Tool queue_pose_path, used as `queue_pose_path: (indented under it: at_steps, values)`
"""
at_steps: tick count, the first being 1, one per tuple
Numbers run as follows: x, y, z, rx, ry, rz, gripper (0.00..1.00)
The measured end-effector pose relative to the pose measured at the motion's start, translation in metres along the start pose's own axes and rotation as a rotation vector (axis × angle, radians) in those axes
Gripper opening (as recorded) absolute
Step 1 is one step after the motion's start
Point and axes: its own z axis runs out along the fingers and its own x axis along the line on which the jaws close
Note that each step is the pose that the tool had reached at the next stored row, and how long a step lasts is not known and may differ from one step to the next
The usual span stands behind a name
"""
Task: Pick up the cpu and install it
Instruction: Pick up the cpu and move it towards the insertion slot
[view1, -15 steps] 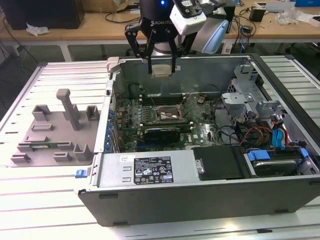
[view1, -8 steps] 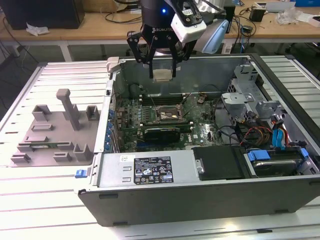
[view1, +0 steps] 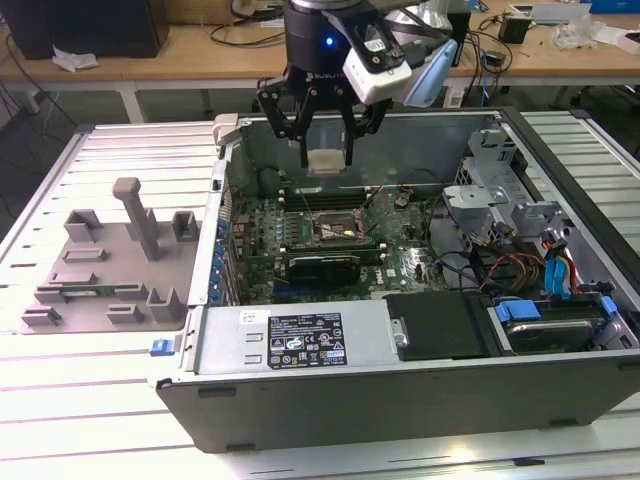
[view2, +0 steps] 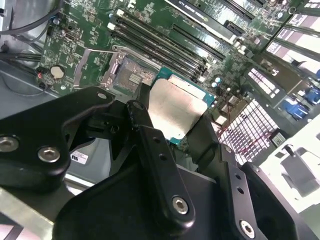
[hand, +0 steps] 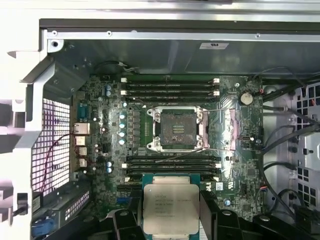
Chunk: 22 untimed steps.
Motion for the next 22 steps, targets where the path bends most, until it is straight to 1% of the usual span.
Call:
queue_pose_path:
  at_steps: [6, 8, 16, 22]
  values:
    - [-0.0021, -0.0002, 0.0131, 0.0, 0.0, 0.0, 0.55]
    - [-0.0027, -0.0002, 0.016, 0.0, -0.0001, 0.0, 0.55]
    - [-0.0055, -0.0001, 0.0339, -0.0002, -0.0001, 0.0, 0.55]
    - [-0.0074, 0.0075, 0.0452, -0.0001, -0.0001, -0.001, 0.55]
